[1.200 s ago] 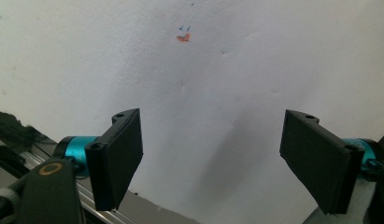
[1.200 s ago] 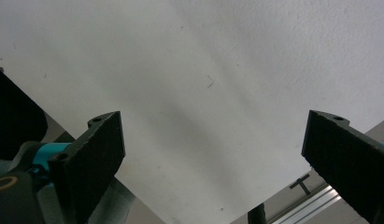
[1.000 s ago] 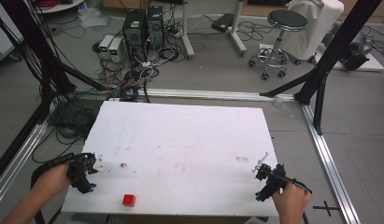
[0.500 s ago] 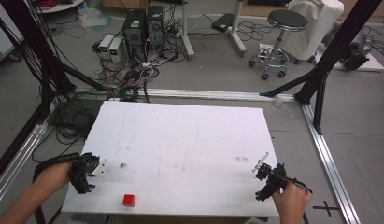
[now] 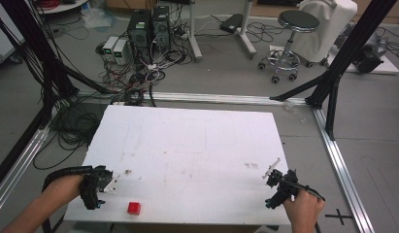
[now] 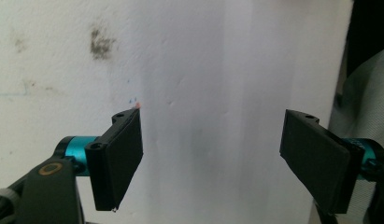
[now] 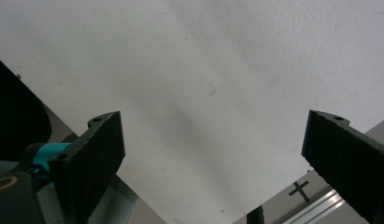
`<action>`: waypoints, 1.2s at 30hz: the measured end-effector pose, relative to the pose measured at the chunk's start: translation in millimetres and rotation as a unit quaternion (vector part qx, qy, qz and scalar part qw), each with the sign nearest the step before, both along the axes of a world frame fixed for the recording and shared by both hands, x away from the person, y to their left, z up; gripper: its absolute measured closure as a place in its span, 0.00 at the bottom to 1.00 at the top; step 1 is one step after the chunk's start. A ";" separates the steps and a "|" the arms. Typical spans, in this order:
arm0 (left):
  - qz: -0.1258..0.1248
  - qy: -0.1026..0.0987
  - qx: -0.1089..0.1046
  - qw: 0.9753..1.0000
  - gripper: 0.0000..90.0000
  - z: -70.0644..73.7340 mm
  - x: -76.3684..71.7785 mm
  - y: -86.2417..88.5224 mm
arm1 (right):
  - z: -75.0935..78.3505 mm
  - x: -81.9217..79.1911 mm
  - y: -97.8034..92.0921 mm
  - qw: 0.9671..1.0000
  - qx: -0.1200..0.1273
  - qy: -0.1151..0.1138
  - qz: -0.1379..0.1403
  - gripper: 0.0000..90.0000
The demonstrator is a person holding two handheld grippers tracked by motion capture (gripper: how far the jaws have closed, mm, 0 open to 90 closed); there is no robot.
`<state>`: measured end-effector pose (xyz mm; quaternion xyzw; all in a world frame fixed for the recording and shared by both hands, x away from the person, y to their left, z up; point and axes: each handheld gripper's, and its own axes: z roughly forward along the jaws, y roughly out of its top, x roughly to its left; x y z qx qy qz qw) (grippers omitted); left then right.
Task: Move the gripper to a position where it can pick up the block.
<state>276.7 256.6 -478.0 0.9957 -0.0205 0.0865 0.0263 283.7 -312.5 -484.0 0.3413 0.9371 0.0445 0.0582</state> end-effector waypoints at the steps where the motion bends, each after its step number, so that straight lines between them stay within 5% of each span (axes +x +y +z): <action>1: -0.003 0.000 -0.001 1.000 0.24 -0.1 -1.1 -1.9 | 0.2 -0.1 0.3 1.000 0.001 0.000 0.000 0.06; 24: -0.041 0.019 0.006 0.999 0.24 -6.1 -20.4 -48.7 | 2.9 0.0 4.6 1.000 0.004 -0.003 0.005 0.06; 36: -0.045 0.049 0.027 0.997 0.24 -17.7 -27.0 -73.8 | 4.3 -0.8 1.0 1.000 0.007 -0.004 0.003 0.06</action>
